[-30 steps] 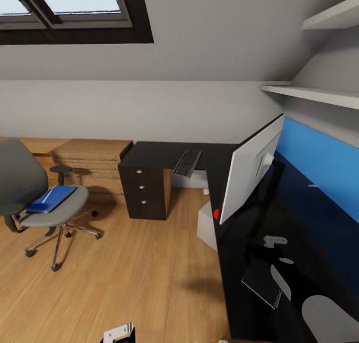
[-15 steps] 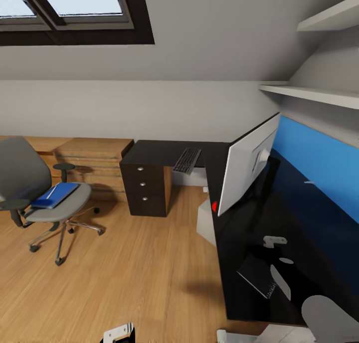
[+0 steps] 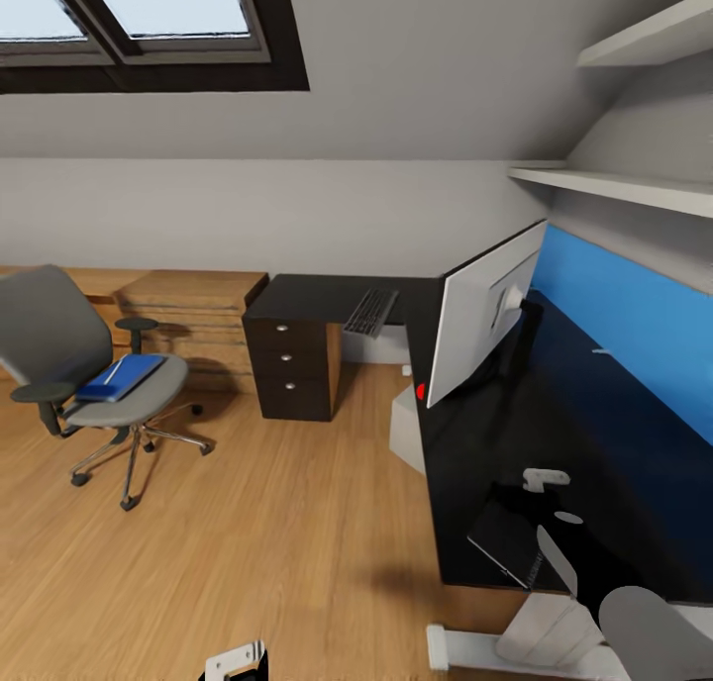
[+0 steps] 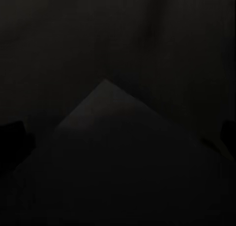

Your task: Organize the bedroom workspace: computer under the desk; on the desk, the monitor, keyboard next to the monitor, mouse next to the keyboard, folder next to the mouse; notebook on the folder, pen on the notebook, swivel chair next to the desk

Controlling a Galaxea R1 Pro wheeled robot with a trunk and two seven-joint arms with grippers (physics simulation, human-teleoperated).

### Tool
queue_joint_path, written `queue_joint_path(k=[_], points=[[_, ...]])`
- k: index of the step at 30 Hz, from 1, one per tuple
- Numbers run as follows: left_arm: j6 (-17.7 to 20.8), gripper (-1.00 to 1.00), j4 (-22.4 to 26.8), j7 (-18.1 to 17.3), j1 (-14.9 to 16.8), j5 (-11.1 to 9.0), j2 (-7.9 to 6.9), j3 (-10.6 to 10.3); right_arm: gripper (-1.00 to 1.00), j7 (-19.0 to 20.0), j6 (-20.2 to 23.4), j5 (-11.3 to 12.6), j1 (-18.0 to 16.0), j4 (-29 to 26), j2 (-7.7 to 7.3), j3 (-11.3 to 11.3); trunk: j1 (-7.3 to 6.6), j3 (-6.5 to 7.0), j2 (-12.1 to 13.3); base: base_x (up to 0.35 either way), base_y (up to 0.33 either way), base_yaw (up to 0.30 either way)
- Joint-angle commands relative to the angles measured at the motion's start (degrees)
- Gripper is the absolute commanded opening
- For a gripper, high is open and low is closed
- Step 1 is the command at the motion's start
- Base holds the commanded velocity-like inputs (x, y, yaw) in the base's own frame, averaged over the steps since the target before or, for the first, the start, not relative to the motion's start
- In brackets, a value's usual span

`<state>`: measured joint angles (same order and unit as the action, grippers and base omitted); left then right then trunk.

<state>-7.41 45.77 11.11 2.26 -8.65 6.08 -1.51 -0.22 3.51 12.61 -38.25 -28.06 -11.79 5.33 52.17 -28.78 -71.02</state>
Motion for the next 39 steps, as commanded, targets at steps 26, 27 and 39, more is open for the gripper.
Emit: queue_joint_path(k=[26, 27, 39], points=[[-0.23, 1.00, 0.01, 0.23, 0.03, -0.58, -0.01, -0.16, 1.00, -0.05, 0.44, 0.40, 0.02, 2.37, -0.10, 0.47, -0.03, -0.07, -0.03, -0.167, 0.000, 0.000], [-0.23, 1.00, 0.01, 0.23, 0.03, -0.58, -0.01, -0.16, 1.00, -0.05, 0.44, 0.40, 0.02, 2.36, -0.10, 0.47, -0.03, -0.07, -0.03, -0.028, 0.000, 0.000], [-0.23, 1.00, 0.00, 0.23, 0.03, -0.58, -0.02, -0.16, 1.00, -0.05, 0.44, 0.40, 0.02, 2.31, -0.12, 0.47, -0.03, -0.07, -0.03, -0.006, 0.000, 0.000]])
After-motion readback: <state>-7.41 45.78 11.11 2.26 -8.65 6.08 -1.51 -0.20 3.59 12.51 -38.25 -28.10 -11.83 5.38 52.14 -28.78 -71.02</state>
